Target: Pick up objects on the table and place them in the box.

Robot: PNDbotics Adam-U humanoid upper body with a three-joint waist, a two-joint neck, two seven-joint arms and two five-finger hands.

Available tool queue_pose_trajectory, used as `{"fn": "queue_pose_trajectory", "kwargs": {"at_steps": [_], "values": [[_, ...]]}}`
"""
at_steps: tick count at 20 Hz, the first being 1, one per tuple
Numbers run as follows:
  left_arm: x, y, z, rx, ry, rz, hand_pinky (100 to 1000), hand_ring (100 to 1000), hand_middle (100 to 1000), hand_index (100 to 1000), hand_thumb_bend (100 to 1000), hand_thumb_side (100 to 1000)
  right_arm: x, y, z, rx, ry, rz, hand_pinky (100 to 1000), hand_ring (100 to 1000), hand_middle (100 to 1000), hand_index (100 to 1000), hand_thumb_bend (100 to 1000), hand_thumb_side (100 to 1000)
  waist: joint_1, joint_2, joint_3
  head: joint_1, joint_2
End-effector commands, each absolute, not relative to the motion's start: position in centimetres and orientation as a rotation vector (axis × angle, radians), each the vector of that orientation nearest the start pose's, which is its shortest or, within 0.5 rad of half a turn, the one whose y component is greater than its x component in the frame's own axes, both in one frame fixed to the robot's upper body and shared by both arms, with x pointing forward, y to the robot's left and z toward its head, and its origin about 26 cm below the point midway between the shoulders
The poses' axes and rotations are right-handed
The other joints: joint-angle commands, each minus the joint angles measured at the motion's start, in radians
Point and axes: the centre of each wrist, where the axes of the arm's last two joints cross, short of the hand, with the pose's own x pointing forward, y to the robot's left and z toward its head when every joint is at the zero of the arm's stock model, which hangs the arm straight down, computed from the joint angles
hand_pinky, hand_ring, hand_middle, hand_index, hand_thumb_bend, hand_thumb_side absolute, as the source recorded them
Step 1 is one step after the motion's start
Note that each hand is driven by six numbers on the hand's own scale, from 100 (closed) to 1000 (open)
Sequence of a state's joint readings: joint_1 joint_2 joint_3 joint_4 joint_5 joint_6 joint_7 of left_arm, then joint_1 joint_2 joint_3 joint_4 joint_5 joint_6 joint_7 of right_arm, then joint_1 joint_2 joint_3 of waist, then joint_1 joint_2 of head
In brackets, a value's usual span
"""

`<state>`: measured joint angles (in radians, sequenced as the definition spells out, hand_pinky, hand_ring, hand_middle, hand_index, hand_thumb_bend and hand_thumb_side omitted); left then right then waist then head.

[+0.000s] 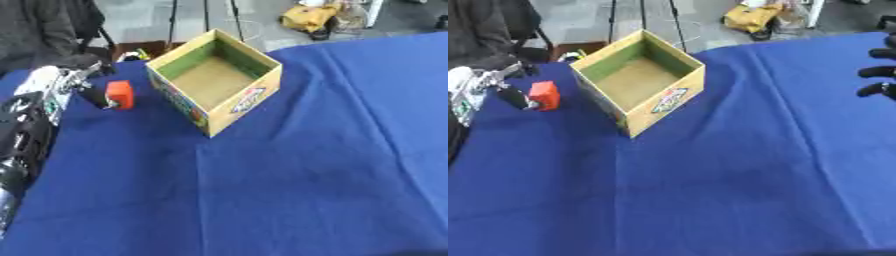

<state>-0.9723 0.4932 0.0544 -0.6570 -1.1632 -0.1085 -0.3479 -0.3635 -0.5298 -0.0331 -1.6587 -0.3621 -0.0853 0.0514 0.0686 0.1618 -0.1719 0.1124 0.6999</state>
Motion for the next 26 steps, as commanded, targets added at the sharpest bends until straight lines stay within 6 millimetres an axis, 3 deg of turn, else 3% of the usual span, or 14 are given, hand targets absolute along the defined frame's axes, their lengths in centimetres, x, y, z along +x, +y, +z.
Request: {"fn": "queue_pose_trajectory", "kwargs": {"at_steps": [1,8,20,22,26], "values": [[48.1,37.3,18.3,1.072,-1.044,-1.266,805,771,750,844,749,233,34.6,-33.3,18.5,-0.007,-2.119,0.302,528,665,738,855,321,647,-0.007,-0.01,-0.002,0.0,-0.01],[48.0,37.7,18.5,1.156,-1.073,-1.227,828,807,762,845,675,226,34.6,-33.3,18.4,0.0,-2.114,0.312,528,664,738,856,318,649,-0.006,-0.001,-0.015,0.005,-0.02],[47.6,39.0,18.2,1.144,-1.033,-1.201,843,840,794,842,654,218,34.7,-33.4,18.5,0.012,-2.115,0.327,528,662,736,856,312,649,0.0,0.032,-0.057,0.01,-0.051],[47.5,39.0,17.8,1.132,-1.023,-1.201,806,796,767,831,635,207,34.7,-33.5,18.5,0.012,-2.117,0.324,528,662,736,856,310,650,0.001,0.038,-0.059,0.009,-0.052],[47.5,39.1,17.3,1.113,-1.004,-1.192,644,549,578,748,530,172,34.7,-33.5,18.4,0.015,-2.116,0.322,528,662,736,857,307,650,0.001,0.04,-0.056,0.004,-0.05]]}}
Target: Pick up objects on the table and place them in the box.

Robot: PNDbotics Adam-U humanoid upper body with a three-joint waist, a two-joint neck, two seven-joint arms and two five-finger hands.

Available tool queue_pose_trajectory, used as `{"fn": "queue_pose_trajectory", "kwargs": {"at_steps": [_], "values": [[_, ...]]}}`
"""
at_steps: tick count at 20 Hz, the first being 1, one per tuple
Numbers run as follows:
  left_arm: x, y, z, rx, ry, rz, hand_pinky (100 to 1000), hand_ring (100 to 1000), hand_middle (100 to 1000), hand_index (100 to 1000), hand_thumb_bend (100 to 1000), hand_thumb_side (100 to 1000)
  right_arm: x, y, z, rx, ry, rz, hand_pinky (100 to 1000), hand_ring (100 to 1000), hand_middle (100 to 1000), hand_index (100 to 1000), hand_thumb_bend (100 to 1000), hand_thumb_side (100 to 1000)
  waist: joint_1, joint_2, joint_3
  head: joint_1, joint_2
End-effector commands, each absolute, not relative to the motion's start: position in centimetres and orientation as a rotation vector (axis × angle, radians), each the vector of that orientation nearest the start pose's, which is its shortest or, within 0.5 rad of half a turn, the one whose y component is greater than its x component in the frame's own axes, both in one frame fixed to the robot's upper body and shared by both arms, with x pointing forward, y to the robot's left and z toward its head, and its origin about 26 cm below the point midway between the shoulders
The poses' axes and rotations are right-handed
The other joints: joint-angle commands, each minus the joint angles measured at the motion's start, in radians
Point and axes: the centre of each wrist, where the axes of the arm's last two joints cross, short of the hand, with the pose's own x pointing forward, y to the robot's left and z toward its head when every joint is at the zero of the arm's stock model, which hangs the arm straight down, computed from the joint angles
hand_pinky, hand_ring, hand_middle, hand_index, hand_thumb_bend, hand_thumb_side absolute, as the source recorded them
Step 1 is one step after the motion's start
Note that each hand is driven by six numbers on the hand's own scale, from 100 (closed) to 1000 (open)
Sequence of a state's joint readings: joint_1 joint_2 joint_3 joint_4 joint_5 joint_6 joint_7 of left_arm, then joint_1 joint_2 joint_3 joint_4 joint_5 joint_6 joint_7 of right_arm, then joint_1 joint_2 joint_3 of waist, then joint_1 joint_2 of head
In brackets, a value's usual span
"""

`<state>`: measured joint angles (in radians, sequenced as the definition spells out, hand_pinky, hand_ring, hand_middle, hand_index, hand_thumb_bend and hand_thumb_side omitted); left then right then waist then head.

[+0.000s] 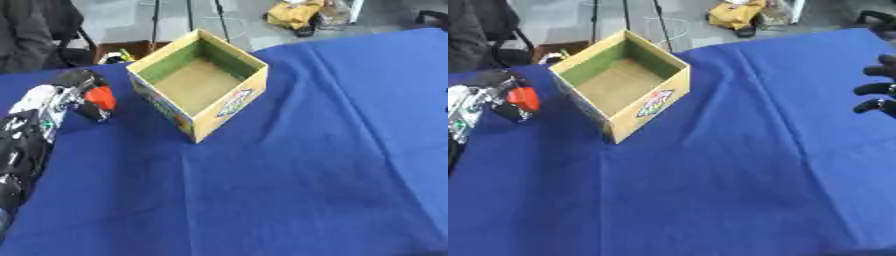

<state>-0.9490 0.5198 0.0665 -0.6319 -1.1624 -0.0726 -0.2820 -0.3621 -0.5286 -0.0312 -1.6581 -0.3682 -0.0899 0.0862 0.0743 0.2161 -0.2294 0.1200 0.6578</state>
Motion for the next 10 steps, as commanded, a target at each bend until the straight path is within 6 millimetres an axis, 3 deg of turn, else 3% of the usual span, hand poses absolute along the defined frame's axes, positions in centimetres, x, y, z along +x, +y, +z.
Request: {"fn": "queue_pose_trajectory", "kwargs": {"at_steps": [1,5,10], "values": [[47.4,39.1,17.3,1.115,-1.009,-1.187,612,498,528,718,492,161,34.8,-33.5,18.4,0.015,-2.115,0.321,528,662,736,857,306,650,-0.005,-0.016,0.002,-0.004,-0.006],[47.4,39.0,17.7,1.118,-1.045,-1.166,512,376,403,604,359,129,34.7,-33.6,18.2,0.012,-2.111,0.311,529,663,737,857,303,650,-0.007,-0.026,0.005,-0.01,-0.002],[47.5,38.4,19.6,1.086,-1.11,-1.181,493,358,383,578,350,138,34.6,-33.9,17.8,0.004,-2.103,0.298,530,664,737,857,300,651,-0.013,-0.046,0.019,-0.018,0.004]]}}
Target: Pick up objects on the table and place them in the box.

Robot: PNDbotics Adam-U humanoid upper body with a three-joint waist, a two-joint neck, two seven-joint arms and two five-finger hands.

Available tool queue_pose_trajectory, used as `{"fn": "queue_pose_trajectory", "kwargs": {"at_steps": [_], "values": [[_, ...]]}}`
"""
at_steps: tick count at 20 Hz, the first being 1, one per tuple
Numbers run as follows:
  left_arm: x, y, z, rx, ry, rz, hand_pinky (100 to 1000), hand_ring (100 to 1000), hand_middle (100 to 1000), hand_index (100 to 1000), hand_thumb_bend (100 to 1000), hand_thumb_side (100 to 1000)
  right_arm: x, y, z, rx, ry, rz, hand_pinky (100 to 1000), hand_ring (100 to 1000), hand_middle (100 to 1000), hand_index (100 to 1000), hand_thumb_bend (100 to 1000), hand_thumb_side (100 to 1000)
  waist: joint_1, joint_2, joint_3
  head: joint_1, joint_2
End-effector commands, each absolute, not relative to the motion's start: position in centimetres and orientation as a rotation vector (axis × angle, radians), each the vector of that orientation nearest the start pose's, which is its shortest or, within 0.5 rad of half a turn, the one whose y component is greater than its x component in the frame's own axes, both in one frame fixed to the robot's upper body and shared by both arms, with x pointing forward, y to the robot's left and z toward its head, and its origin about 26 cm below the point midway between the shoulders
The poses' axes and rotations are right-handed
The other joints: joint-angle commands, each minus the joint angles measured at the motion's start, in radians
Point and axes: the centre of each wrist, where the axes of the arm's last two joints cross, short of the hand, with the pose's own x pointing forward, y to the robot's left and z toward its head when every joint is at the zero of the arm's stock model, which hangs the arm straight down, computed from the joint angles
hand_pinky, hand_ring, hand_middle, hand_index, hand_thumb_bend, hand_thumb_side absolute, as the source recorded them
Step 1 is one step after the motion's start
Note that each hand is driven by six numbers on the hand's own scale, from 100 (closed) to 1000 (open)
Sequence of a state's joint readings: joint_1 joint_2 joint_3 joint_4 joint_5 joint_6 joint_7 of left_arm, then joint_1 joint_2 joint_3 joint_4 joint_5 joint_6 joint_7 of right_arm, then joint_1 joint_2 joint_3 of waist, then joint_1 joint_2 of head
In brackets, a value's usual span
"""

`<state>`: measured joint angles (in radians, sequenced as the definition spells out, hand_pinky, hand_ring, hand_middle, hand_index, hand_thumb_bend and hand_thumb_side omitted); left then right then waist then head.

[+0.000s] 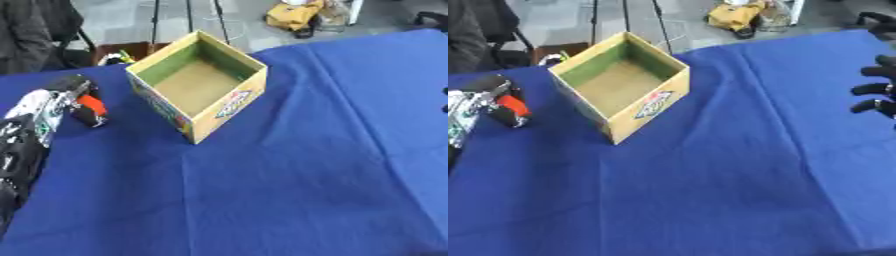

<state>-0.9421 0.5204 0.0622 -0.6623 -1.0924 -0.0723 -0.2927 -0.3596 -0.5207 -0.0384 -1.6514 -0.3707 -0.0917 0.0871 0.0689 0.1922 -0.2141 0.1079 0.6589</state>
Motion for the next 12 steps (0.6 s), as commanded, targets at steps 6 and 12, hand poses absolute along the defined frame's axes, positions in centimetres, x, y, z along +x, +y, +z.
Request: {"fn": "queue_pose_trajectory", "kwargs": {"at_steps": [6,12], "values": [[48.0,34.7,23.6,1.037,-1.254,-1.265,496,356,381,572,363,152,34.6,-34.1,17.5,0.003,-2.094,0.292,531,666,738,858,296,653,-0.012,-0.045,0.009,-0.012,0.009],[49.1,26.9,25.8,0.988,-1.423,-1.396,506,360,382,575,359,155,34.7,-33.5,17.4,0.029,-2.088,0.312,532,667,739,859,293,654,-0.013,-0.058,-0.027,0.006,0.014]]}}
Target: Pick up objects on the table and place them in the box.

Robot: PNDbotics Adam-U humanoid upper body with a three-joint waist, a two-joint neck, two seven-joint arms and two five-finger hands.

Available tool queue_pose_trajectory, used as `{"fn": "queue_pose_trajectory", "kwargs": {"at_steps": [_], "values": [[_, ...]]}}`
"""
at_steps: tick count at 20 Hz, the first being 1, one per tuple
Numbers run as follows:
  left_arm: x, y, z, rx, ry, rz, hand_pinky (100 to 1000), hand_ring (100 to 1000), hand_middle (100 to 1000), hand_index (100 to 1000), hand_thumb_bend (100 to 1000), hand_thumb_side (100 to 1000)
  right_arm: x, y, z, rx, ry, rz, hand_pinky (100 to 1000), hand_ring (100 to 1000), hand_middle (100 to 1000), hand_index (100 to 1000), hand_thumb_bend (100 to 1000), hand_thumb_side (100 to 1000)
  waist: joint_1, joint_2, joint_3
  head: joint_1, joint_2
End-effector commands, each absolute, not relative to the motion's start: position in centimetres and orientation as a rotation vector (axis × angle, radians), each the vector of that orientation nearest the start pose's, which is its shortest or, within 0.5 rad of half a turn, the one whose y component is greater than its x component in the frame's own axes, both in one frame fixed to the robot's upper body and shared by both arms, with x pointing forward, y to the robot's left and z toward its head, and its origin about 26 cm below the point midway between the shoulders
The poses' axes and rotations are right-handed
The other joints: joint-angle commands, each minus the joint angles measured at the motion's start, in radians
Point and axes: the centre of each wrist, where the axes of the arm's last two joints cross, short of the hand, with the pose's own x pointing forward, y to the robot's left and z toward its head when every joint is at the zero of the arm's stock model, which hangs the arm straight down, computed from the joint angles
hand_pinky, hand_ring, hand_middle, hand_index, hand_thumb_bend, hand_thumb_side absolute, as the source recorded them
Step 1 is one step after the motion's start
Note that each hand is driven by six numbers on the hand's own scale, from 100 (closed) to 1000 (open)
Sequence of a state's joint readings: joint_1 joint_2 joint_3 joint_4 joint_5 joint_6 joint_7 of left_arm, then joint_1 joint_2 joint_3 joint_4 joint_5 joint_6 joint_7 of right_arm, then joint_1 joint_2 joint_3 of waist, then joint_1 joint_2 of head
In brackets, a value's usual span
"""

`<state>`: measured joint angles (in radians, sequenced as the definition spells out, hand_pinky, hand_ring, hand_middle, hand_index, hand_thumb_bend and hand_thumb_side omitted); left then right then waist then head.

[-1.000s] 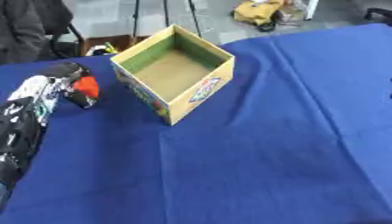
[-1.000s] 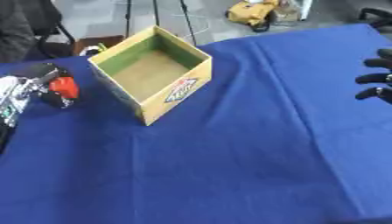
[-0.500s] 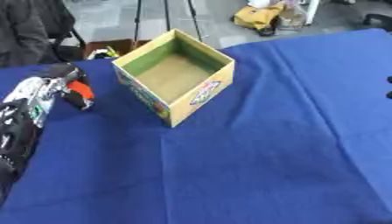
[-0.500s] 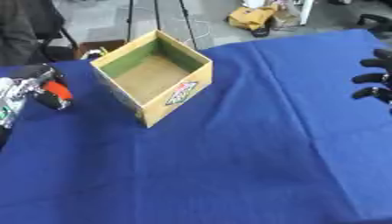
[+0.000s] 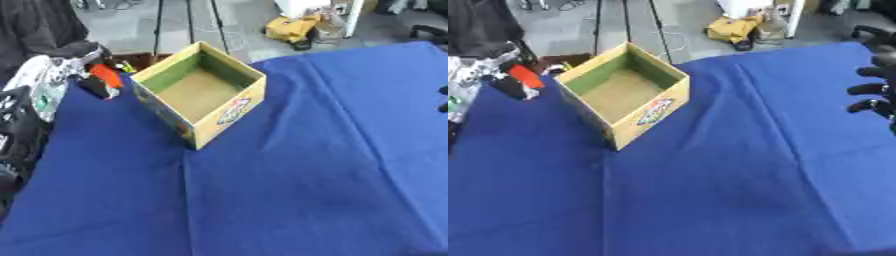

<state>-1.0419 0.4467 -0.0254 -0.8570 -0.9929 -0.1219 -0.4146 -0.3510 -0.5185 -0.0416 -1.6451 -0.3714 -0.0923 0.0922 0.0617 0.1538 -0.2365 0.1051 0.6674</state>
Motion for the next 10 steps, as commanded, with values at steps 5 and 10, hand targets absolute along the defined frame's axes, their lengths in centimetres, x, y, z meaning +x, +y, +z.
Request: {"fn": "queue_pose_trajectory", "kwargs": {"at_steps": [5,10], "values": [[49.6,22.7,23.7,0.932,-1.431,-1.48,535,381,405,601,393,159,35.0,-32.8,17.7,0.064,-2.095,0.329,533,667,739,859,289,655,-0.006,-0.016,-0.044,0.025,-0.005],[49.9,21.7,19.7,0.841,-1.27,-1.61,670,525,549,738,592,290,35.0,-32.7,17.7,0.072,-2.097,0.326,534,668,739,859,358,642,-0.006,-0.012,-0.049,0.024,-0.005]]}}
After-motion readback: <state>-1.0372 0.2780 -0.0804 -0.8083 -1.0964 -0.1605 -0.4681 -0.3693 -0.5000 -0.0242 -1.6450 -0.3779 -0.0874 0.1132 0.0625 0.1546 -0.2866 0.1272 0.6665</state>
